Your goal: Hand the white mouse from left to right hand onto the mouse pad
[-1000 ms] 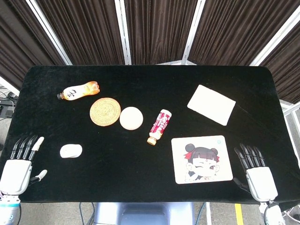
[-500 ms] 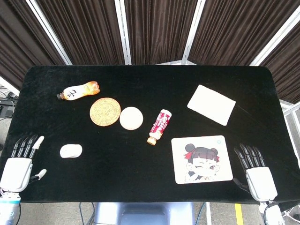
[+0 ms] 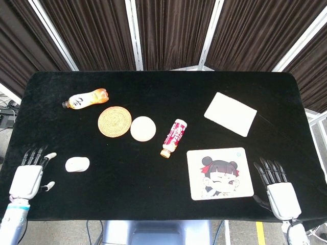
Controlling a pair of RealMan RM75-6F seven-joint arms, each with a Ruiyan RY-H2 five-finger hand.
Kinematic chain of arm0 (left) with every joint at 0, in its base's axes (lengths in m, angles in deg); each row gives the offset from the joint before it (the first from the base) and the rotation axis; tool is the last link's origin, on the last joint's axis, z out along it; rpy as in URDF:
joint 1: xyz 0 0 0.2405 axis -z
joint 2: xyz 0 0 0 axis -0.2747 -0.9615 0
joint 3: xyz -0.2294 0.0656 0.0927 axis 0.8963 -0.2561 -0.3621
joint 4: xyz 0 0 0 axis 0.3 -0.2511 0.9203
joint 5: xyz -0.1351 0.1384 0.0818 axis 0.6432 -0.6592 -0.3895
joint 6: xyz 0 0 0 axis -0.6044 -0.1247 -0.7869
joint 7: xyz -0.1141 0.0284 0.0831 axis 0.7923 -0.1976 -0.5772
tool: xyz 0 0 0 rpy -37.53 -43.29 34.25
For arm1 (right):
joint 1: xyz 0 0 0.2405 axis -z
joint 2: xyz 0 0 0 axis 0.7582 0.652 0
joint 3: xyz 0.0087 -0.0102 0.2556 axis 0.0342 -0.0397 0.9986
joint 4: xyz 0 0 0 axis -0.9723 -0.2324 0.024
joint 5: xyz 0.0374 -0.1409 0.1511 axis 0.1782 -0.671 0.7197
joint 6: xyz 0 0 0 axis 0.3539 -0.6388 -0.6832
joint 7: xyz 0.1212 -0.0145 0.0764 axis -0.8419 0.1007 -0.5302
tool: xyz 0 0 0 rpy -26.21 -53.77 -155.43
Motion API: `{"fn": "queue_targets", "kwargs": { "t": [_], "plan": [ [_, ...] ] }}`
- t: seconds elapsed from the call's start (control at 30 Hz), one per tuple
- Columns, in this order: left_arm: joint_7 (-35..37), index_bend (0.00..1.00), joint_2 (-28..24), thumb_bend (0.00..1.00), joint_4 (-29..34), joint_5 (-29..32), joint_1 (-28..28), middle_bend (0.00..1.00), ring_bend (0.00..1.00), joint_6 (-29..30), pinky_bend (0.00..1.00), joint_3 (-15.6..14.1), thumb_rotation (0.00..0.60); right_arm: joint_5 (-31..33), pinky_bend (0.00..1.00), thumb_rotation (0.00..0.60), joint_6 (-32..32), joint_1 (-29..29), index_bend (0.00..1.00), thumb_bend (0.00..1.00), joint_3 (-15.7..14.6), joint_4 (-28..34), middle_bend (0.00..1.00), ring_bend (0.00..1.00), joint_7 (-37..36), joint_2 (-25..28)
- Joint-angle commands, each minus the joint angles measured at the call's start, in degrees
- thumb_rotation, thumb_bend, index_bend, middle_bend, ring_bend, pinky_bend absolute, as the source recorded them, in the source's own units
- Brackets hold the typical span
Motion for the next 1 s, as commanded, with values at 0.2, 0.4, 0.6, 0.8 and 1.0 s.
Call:
{"fn": "queue_targets", "kwargs": {
  "t": [0.2,0.4,0.6,0.8,1.0],
  "plan": [
    [-4.4,0.23,2.2,0.08,0.4,7.0,5.2,0.00,0.00,-7.8,0.00,2.7,0.600,0.4,0.00,0.600,-0.5,-0.2,0.06,0.01,0.1,-0.3,0.00,0.00,-0.3,-0.1],
    [-7.8,0.25,4.3,0.12,-0.1,11.6,7.4,0.00,0.00,-9.9,0.00,4.3,0.600,0.4,0.00,0.600,-0.8,-0.3,0.06,0.01,0.0,-0.3,0.00,0.00,-0.5,0.0],
    [-12.5,0.26,6.2,0.12,-0.6,17.1,9.4,0.00,0.00,-12.8,0.00,4.6,0.600,0.6,0.00,0.600,-1.3,-0.4,0.06,0.01,-0.1,0.0,0.00,0.00,-0.8,0.2],
    [-13.8,0.29,7.5,0.20,-1.2,19.6,10.3,0.00,0.00,-13.2,0.00,4.5,0.600,0.5,0.00,0.600,-1.5,-0.4,0.06,0.01,-0.3,0.1,0.00,0.00,-0.8,0.2],
    [-14.1,0.30,8.8,0.20,-2.5,20.4,11.1,0.00,0.00,-13.1,0.00,4.3,0.600,0.6,0.00,0.600,-1.7,-0.3,0.06,0.01,-0.3,0.1,0.00,0.00,-0.8,0.3]
  ]
}}
